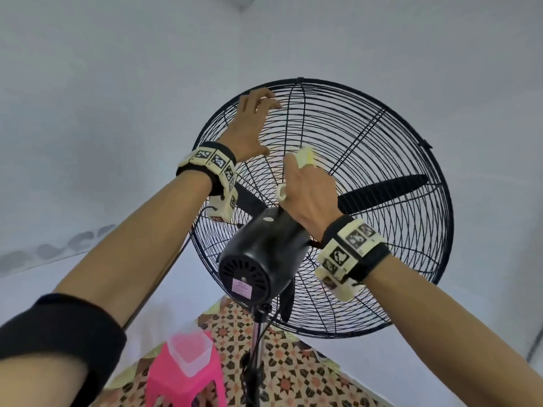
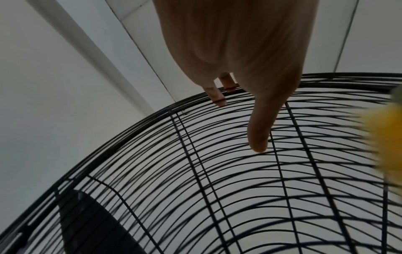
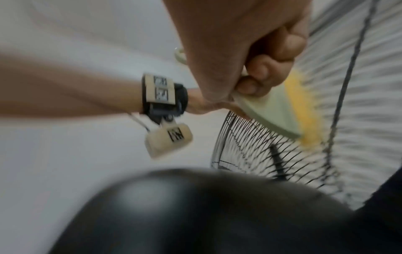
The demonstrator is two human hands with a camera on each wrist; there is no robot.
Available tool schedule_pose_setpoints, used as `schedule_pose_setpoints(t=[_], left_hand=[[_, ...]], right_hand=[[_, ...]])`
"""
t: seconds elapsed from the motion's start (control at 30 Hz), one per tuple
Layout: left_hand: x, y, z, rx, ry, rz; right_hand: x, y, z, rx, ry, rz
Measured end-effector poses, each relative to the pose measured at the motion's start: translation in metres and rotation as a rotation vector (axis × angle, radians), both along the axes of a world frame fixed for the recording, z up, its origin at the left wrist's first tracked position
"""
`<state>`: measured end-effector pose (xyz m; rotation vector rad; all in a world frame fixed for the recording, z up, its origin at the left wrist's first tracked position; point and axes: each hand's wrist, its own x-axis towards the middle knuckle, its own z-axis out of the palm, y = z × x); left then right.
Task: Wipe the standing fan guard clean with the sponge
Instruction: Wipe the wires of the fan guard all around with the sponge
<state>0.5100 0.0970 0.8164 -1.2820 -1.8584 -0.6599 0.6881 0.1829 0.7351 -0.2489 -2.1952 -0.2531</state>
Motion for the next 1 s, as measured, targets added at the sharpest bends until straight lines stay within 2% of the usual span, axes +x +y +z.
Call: schedule_pose_setpoints(t=[0.13,0.3,0.47,0.6,0.67,0.8,0.9,1.0], left_hand=[[0.003,0.001,-0.002,0.026,0.012,0.01],[0.004,-0.001,-0.002,0.023,0.007,0.032],[0.007,0.003,-0.003,0.041,0.013,0.042],[0.004,-0.003,-0.003,0.03,0.016,0.032],[0.006,-0.002,-0.003,0.028,0.013,0.04],[0.01,0.002,-0.004,0.054,0.019,0.04],[0.01,-0.001,-0.003,0.044,0.012,0.041],[0.011,-0.002,-0.003,0.036,0.005,0.041]], right_hand=[[-0.005,0.008,-0.003,0.051,-0.046,0.194],[0.0,0.003,0.006,0.047,-0.062,-0.008],[0.0,0.003,0.015,0.093,-0.123,0.212],[0.009,0.014,0.017,0.025,-0.087,0.113],[0.012,0.007,0.022,0.067,-0.094,0.072],[0.009,0.003,0.025,0.052,-0.073,0.212],[0.012,0.01,0.026,0.038,-0.047,0.144],[0.022,0.005,0.034,0.054,-0.086,-0.003]])
